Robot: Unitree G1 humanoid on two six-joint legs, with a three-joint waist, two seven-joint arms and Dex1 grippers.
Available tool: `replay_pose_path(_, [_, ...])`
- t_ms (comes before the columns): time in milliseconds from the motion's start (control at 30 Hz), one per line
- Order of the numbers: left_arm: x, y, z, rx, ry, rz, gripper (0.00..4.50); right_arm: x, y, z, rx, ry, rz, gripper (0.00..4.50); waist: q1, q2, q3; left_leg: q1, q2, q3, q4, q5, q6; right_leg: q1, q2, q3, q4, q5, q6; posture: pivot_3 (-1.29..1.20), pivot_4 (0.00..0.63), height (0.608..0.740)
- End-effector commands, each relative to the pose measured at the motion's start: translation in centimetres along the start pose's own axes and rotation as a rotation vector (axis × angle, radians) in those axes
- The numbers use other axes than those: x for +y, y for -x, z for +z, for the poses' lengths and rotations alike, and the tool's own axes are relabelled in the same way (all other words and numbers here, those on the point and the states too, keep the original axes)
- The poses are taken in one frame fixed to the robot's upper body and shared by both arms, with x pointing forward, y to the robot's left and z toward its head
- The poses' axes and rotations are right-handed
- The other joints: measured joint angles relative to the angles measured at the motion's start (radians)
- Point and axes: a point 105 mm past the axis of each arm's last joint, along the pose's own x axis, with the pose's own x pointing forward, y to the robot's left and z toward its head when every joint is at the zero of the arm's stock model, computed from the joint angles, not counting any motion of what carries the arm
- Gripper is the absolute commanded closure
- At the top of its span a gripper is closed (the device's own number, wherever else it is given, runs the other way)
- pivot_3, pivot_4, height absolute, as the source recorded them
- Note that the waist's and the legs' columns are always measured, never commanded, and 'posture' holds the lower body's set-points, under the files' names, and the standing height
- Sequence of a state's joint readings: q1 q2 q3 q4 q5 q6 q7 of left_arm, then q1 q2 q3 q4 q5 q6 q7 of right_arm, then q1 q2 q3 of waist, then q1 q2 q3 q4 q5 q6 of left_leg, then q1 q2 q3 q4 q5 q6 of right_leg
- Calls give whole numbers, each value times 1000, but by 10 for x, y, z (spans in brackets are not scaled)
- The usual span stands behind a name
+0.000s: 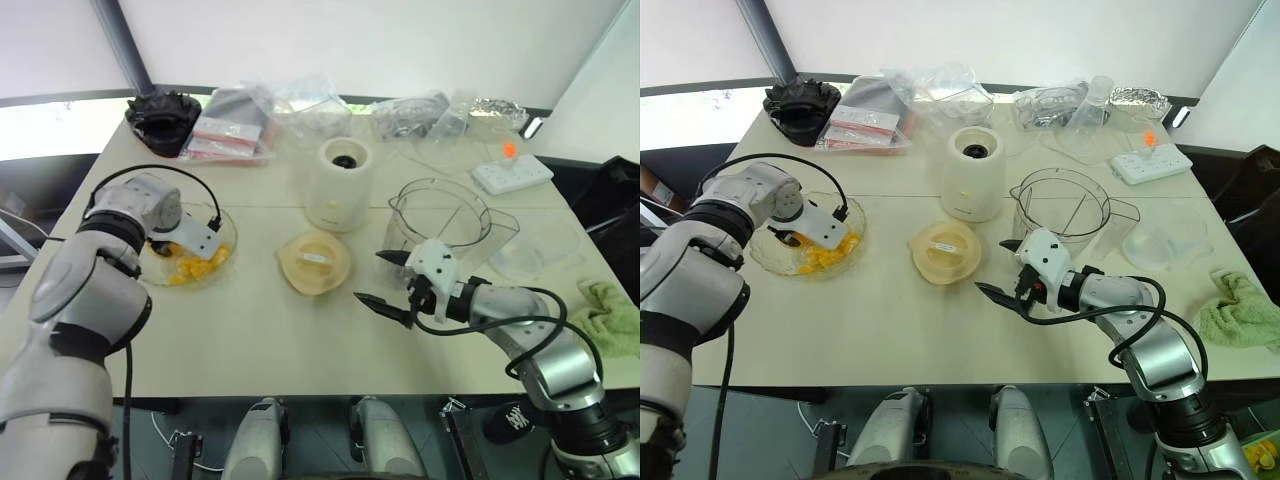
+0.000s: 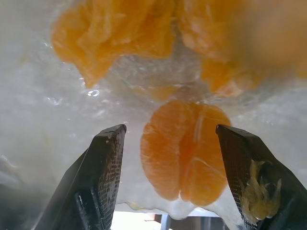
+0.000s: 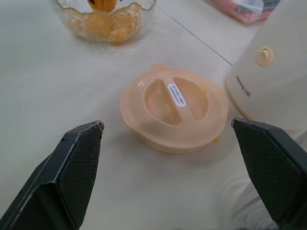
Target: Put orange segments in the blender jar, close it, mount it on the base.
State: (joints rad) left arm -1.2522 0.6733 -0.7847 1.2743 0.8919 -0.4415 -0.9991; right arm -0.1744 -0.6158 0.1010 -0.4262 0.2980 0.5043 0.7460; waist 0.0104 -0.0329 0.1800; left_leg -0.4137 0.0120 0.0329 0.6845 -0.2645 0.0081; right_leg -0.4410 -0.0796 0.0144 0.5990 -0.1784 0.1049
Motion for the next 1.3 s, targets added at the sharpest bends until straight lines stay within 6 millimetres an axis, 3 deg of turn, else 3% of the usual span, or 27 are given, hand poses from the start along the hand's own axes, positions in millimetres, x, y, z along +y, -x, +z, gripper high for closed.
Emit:
replay_pose_path(33, [7,15,-9,-1,-9,33,1367,-2,-2,10,-36,37,2,0,1,0,0,0,0,0,0,0,0,0,0,0,0,0,0,0,150,740])
replay_pose_path(533, [-7,14,-33,78,-22,46,1367,-3,-9,11,-52,46,24,0,2,0,0,0,0,0,0,0,0,0,0,0,0,0,0,0,150,740])
replay_pose_path(1300, [-9,-25,-15,138,-30,114,1367,-1,0,9,-31,45,-1,0,1,0,0,0,0,0,0,0,0,0,0,0,0,2,3,0,150,740])
